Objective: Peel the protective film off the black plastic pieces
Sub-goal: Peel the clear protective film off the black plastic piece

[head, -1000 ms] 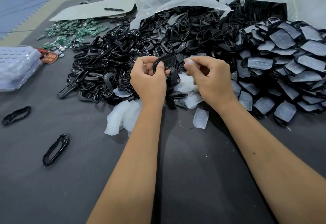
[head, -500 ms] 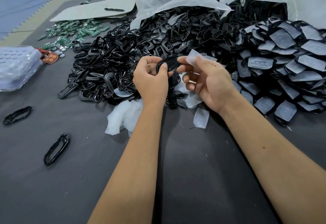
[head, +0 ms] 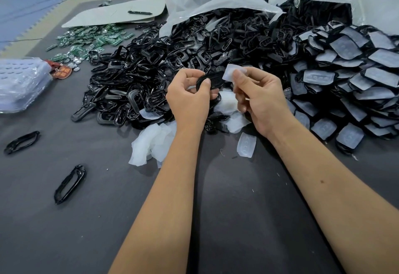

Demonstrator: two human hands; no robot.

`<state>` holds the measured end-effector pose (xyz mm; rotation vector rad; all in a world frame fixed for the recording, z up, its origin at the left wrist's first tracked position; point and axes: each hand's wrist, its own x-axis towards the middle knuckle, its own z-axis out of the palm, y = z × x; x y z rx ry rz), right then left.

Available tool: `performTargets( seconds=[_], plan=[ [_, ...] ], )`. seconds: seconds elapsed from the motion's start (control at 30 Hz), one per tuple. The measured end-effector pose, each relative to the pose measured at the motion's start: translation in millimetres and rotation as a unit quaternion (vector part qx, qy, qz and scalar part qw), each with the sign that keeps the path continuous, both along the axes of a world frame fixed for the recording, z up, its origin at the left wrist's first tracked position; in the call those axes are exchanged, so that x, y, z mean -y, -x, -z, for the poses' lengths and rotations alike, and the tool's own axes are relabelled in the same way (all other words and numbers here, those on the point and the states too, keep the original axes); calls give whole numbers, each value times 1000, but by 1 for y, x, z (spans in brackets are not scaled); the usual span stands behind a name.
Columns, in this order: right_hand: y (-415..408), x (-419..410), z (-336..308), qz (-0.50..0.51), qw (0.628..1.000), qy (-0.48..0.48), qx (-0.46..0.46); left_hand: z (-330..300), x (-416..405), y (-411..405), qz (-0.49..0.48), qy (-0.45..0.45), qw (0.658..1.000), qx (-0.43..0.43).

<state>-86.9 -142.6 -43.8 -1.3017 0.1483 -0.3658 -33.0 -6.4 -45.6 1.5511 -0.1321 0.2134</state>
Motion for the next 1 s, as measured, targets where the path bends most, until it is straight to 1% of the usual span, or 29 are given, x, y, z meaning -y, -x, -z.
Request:
performTargets(
  seconds=[0.33,0.47,0.53,0.57,0.6,0.63,0.7,0.73,0.77,0.83,0.87,0.9,1.0],
  plan=[
    [2,-2,1,21,996,87,14,-2,0,1,-1,0,1000,-5],
    [-1,-3,3,30,990,136,15,-1,-1,0,-51,8,999,8],
    [-2,-3,2,22,989,140,30,0,-1,-2,-81,28,996,8],
    [-2,-2,2,16,986,163,40,0,-2,-3,-90,36,995,8],
    [-2,-1,1,23,976,214,40,0,-2,-3,-96,41,995,8],
    [-2,-1,1,47,957,283,31,0,-2,-3,-99,43,994,10],
    [0,0,3,118,898,422,22,0,-2,-3,-102,41,994,14],
    [-1,1,4,136,867,479,28,0,-1,-3,-102,41,994,14],
    [-1,1,5,128,838,530,25,0,-1,-3,-102,42,994,14],
    [0,1,4,70,797,599,-17,0,-1,-3,-103,44,994,13],
    [-1,1,4,46,787,614,-37,-1,-1,-3,-104,44,994,13],
    [-1,2,4,38,785,616,-44,0,-1,-3,-103,45,994,12],
    [-2,4,4,32,799,599,-40,-1,-1,-3,-100,49,994,6]
  ],
)
